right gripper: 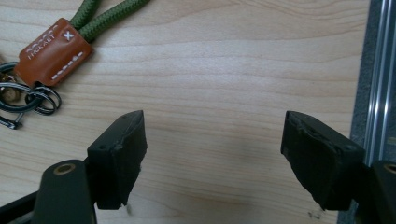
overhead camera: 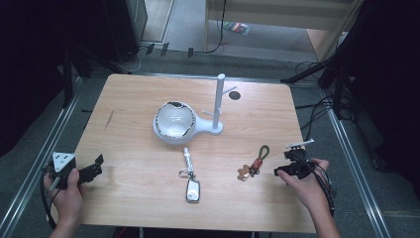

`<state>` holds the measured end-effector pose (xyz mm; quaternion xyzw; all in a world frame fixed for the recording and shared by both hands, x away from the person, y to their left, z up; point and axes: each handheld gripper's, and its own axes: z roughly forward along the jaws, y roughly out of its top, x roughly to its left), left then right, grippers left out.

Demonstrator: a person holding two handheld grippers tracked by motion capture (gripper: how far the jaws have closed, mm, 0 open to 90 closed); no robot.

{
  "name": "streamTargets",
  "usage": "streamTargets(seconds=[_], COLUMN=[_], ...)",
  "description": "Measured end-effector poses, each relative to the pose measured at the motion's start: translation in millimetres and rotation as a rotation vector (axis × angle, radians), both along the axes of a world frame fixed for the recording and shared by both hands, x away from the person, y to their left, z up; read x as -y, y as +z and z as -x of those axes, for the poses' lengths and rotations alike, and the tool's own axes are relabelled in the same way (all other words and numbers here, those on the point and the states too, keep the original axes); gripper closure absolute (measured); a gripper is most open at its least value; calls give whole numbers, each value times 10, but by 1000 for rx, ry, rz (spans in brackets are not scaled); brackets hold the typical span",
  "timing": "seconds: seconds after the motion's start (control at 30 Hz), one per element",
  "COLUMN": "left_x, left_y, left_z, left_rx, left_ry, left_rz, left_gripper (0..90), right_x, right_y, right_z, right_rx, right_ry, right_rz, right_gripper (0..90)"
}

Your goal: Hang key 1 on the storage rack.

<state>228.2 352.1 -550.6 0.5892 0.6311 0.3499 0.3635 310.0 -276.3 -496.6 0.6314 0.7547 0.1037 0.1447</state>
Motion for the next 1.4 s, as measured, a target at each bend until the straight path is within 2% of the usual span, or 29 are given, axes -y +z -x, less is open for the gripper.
streamTargets(seconds=[0.23,0.33,0.37,0.5,0.9,1.4], left_x=[-3,-4,-7,-6,-4,-3], left_y=[0,0,-1,-1,0,-1], left_z=[1,1,1,0,0,1], left_rx=[1,1,2,1,-1,0], left_ry=[0,0,-1,-1,-2,-7], left_rz=[4,5,7,6,4,6], left_gripper=[61,60,61,61,62,63], right_x=[-80,-111,-147,-184,-275,-525], right_y=[20,34,35,44,31,31], right_z=[-112,-129,-141,-183,-294,-397], right_rx=[-51,-60,-60,-75,-81,-78], right_ry=[-10,0,18,19,25,28], right_rz=[-29,-9,26,20,-7,-36], right_gripper=[237,256,263,255,245,258])
